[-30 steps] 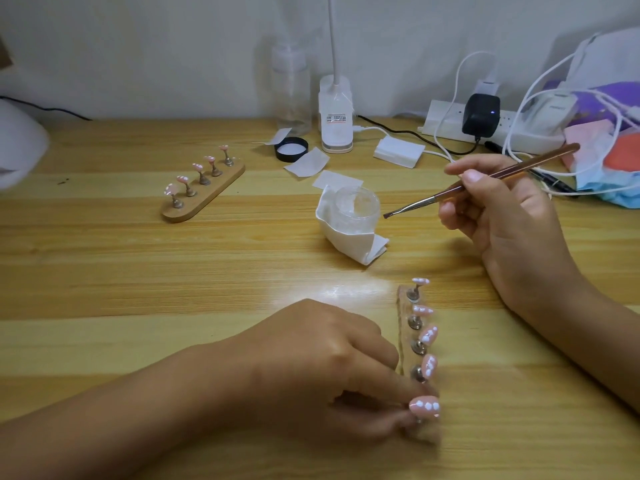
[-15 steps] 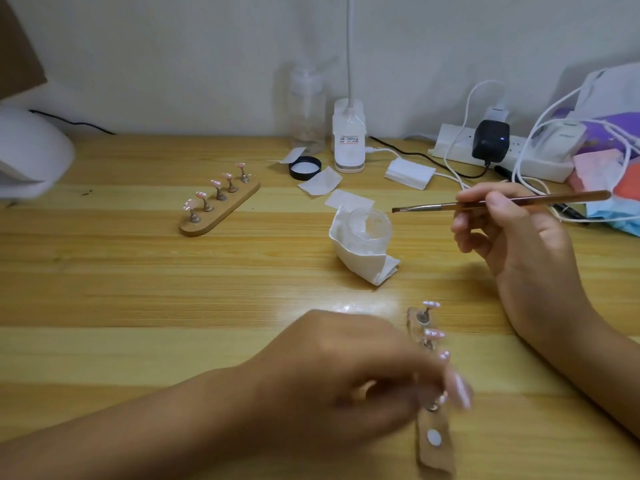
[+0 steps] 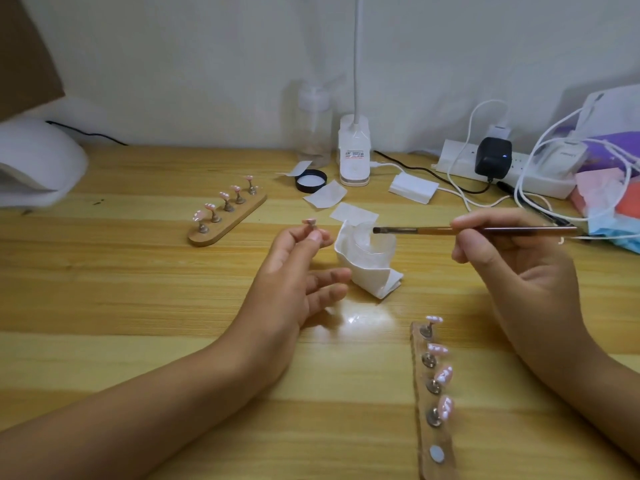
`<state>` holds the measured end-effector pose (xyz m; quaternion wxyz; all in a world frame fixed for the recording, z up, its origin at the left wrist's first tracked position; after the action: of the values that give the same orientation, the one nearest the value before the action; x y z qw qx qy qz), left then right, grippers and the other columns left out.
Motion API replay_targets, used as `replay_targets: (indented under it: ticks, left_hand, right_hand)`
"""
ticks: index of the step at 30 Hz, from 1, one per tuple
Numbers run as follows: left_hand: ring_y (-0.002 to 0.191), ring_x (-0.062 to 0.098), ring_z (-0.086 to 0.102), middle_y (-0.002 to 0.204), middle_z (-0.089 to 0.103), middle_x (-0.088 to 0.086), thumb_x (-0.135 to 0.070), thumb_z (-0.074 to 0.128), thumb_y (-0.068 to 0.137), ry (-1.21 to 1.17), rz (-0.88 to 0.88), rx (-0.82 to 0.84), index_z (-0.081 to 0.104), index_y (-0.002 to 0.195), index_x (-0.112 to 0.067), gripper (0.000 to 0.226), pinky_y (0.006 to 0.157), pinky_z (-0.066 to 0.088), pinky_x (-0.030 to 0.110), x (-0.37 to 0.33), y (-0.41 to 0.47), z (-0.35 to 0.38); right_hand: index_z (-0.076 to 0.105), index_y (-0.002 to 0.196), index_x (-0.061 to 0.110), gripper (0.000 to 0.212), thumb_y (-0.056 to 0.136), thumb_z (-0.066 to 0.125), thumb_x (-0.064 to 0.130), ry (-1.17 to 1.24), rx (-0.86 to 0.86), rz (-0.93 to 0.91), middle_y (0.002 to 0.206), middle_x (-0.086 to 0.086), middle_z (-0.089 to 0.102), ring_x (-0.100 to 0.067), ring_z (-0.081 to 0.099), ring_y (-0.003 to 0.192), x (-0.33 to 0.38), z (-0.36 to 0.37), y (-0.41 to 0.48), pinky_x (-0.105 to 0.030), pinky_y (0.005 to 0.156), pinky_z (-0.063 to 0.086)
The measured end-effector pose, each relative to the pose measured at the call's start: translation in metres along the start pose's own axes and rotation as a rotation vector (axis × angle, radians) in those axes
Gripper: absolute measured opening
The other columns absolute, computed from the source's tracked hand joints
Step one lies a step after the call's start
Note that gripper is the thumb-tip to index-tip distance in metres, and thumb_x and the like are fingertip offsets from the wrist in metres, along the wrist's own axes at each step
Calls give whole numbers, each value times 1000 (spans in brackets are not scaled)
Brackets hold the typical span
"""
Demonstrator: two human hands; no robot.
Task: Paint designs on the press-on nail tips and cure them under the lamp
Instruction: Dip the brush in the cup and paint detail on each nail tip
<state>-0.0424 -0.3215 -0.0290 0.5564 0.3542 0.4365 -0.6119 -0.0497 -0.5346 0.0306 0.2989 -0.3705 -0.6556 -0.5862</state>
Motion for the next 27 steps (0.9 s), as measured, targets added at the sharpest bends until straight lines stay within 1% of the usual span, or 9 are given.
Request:
replay_targets:
  ticks: [2, 5, 9, 11, 13, 15, 18, 22, 27]
  left_hand:
    - [74, 16, 73, 116, 64, -1, -26, 50, 100, 5, -12, 33, 59, 102, -23, 10, 56, 54, 21, 2, 1, 2]
    - [82, 26, 75, 119, 61, 0, -28, 48, 101, 1, -12, 100, 57, 103, -25, 10, 60, 56, 24, 2, 1, 7]
    - [94, 33, 73, 120, 63, -4, -31, 46, 101, -15, -21, 205, 58, 102, -27, 12, 70, 60, 31, 4, -1, 14]
    - [97, 33, 72, 127, 58, -2, -30, 46, 102, -6, -15, 234, 59, 102, -27, 13, 73, 60, 32, 5, -2, 17]
    - [98, 32, 72, 129, 56, -2, -29, 46, 102, 0, -2, 254, 60, 101, -28, 14, 75, 59, 32, 6, -4, 19]
    - [98, 31, 72, 122, 58, -7, -32, 48, 100, 14, 19, 275, 62, 96, -32, 14, 75, 60, 32, 6, -5, 23]
    - [98, 29, 72, 108, 64, -21, -37, 50, 91, 53, 49, 312, 63, 88, -38, 14, 74, 60, 32, 4, -8, 28]
    - [99, 27, 72, 127, 58, -18, -38, 50, 90, 65, 57, 337, 60, 89, -34, 11, 74, 60, 32, 5, -9, 31]
    - [100, 27, 71, 127, 58, -16, -38, 50, 89, 61, 43, 353, 62, 89, -36, 12, 76, 60, 33, 6, -7, 32]
  right_hand:
    - [64, 101, 16, 11, 97, 55, 12, -41, 31, -17, 82, 3, 63, -14, 60, 80, 1, 3, -1, -22, 81, 47]
    - [64, 103, 17, 18, 98, 48, 22, -95, 72, -35, 83, 1, 63, -15, 61, 83, 3, 8, -3, -22, 83, 46]
    - [65, 104, 16, 25, 98, 42, 26, -122, 96, -43, 86, 0, 63, -12, 62, 85, 4, 13, -5, -18, 84, 44]
    - [65, 104, 16, 26, 98, 42, 26, -130, 95, -41, 86, 0, 64, -12, 62, 86, 4, 13, -5, -18, 84, 45]
    - [65, 104, 16, 26, 98, 42, 26, -131, 100, -38, 86, 0, 65, -14, 63, 86, 4, 13, -5, -20, 85, 46]
    - [66, 104, 16, 26, 98, 43, 26, -124, 111, -41, 85, -1, 66, -16, 64, 87, 4, 14, -5, -22, 85, 47]
    - [66, 104, 16, 25, 98, 43, 24, -112, 130, -63, 84, -1, 66, -17, 64, 87, 6, 16, -7, -25, 87, 47]
    - [65, 103, 16, 24, 98, 42, 23, -70, 143, -75, 82, -3, 65, -20, 63, 83, 8, 16, -9, -31, 85, 48]
    - [65, 101, 17, 23, 98, 42, 22, -69, 145, -86, 81, -2, 65, -18, 64, 80, 8, 15, -9, -30, 83, 49]
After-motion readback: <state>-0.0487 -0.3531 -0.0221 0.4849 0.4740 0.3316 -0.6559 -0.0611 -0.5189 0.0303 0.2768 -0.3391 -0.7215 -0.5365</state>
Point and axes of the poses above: each hand's wrist, its own y-axis towards the middle knuckle, its own z-axis out of the palm, x = y × z, the point moved 9 cm from there along y, towards the middle knuckle
